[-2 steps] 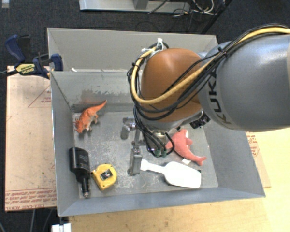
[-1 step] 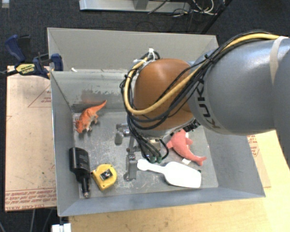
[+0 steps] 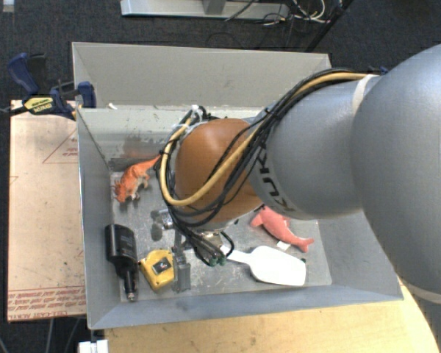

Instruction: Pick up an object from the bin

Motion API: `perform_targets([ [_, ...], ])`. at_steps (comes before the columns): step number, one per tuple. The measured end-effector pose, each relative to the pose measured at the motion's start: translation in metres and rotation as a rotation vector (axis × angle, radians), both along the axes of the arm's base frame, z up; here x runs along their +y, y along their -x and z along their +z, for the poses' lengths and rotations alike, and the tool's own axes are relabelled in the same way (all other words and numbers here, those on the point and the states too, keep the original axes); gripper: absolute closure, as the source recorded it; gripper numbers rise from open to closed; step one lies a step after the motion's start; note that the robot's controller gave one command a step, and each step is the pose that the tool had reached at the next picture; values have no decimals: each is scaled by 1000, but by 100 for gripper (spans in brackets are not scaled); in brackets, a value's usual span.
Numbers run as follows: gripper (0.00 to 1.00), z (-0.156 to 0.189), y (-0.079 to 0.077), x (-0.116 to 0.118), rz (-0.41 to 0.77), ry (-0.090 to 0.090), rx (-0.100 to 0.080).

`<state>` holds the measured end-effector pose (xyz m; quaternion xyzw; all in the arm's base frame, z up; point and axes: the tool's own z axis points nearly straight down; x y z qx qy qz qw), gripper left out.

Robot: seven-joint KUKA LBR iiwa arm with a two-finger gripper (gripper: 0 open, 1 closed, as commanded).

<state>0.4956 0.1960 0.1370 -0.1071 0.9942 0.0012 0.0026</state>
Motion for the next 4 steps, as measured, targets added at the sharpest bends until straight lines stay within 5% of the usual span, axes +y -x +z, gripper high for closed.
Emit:
perform_targets([
  [1, 100, -64, -2, 8, 164, -3, -11],
  [2, 100, -64, -2, 8, 164, -3, -11],
  [3, 100, -28, -2, 10, 182, 1, 2],
  [4, 100, 34, -6, 12, 176, -1, -5],
])
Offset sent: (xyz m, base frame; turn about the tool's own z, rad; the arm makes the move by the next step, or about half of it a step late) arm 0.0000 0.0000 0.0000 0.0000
